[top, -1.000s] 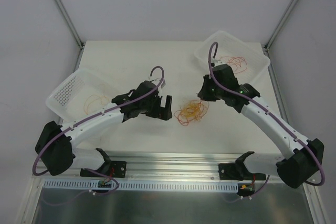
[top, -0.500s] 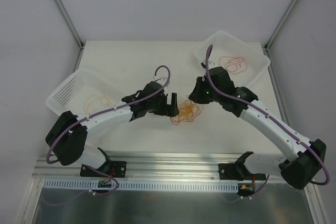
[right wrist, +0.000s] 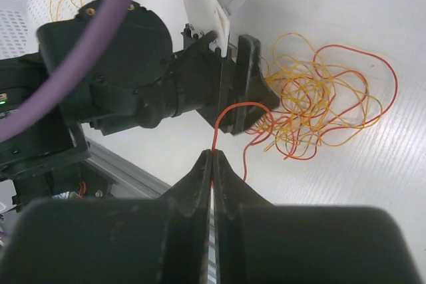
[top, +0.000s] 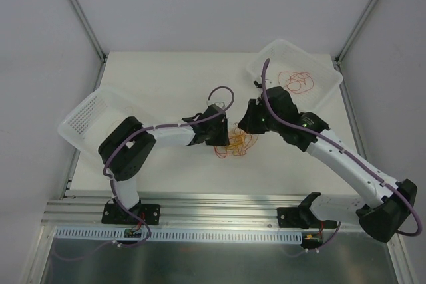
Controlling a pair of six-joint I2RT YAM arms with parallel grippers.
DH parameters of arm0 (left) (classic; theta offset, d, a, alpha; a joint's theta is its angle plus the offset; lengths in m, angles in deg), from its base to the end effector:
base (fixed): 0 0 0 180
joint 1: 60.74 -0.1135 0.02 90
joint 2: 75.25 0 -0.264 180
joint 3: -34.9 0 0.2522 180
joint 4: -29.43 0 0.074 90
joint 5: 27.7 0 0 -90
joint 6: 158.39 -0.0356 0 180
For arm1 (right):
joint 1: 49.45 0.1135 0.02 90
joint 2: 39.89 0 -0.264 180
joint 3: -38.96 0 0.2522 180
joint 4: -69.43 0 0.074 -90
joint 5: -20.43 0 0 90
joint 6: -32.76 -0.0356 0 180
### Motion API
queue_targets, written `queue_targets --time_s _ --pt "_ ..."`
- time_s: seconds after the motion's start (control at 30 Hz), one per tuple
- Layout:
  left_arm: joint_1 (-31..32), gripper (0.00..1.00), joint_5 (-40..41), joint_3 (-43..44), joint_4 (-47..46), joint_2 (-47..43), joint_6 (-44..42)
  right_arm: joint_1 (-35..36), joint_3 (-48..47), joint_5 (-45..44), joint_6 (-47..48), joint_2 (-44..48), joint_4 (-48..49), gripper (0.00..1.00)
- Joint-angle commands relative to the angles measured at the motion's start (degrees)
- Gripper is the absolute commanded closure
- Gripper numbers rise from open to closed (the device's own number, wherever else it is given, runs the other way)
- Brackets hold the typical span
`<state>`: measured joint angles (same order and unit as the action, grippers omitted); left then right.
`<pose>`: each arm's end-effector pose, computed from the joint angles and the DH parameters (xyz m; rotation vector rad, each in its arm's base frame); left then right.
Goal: Untangle the cables
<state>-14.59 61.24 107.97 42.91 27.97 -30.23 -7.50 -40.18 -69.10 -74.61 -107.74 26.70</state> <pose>0.2612 -0.2729 0.1682 0.1809 2.4503 -0.7231 0.1941 0.1749 0.3502 -0.4696 2.1319 0.6135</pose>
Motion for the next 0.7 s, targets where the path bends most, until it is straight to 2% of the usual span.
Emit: queue_targets --time_s 0.0,0.03,0.07,0.13,0.17,0.4,0.53,0.67 --pt "0.3 0.63 6.1 1.2 -0.7 1.2 1.8 0.4 -4.0 -2.9 -0.4 3.3 -1.2 0.99" --pt "0.2 0.71 6.8 0.5 -0.5 0.7 1.7 0.5 -5.4 -3.9 0.7 4.2 -3.7 0.99" --pt "0.1 0.86 8.0 0.2 -0.2 0.4 1.5 0.4 -6.5 -6.5 1.6 4.7 -5.1 0.99" --pt "-0.3 0.97 9.1 -0.9 0.0 -0.7 0.8 0.1 -9.1 -9.8 4.6 5.9 -9.6 0.99" --pt "-0.8 1.0 10.3 -1.4 1.3 -1.1 0.6 -0.2 -10.1 -12.7 5.7 7.1 -11.1 0.99" --pt "-7.4 1.0 11.5 -5.9 4.7 -4.2 0.3 -10.2 -17.7 -17.4 13.8 12.7 -20.8 0.99" --pt "-10.6 1.0 12.2 -8.1 7.0 -5.8 -0.7 -17.9 -21.0 -17.5 17.1 14.5 -22.5 1.0" --pt "-12.3 1.0 14.0 -9.7 8.5 -7.0 -1.6 -21.5 -25.0 -19.2 20.0 15.0 -24.6 0.99"
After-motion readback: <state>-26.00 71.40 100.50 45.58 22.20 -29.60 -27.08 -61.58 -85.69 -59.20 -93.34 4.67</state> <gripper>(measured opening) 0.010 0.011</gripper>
